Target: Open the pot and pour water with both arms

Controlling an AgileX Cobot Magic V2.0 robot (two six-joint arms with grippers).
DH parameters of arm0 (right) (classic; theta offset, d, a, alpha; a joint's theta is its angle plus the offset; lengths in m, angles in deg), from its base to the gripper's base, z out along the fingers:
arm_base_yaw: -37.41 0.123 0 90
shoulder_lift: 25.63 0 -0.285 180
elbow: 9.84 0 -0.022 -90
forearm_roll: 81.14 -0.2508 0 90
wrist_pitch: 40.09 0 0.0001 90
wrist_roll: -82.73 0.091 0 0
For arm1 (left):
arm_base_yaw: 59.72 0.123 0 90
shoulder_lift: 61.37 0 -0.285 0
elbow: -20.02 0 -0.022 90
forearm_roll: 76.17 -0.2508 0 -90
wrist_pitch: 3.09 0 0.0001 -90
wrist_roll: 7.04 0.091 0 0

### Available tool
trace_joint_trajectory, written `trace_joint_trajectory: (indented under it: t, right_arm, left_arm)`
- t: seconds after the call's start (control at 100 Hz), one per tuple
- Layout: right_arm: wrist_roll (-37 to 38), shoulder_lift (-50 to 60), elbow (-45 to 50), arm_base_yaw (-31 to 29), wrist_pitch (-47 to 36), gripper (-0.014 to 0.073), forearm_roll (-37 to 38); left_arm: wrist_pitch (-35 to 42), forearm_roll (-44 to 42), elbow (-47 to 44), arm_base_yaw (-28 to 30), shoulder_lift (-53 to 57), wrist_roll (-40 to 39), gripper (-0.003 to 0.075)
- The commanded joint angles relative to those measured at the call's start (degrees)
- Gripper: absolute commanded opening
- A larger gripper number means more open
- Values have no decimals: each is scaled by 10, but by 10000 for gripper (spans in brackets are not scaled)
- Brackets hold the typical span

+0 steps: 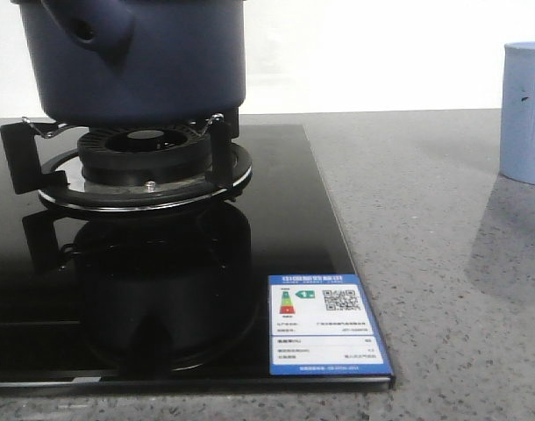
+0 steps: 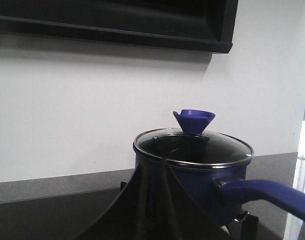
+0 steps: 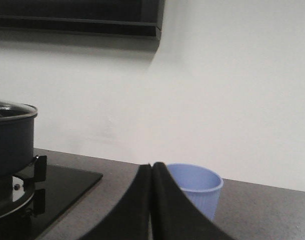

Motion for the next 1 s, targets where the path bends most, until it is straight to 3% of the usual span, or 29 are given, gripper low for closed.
trace_joint_trajectory:
  t: [0.0, 0.99]
  right_arm:
    - [2, 18, 4, 1, 5, -62, -10]
    - [2, 26, 10, 1, 7, -62, -10]
  left_arm:
    - [42, 10, -4, 1, 11, 0, -16]
    - [39, 10, -14, 1, 14, 0, -16]
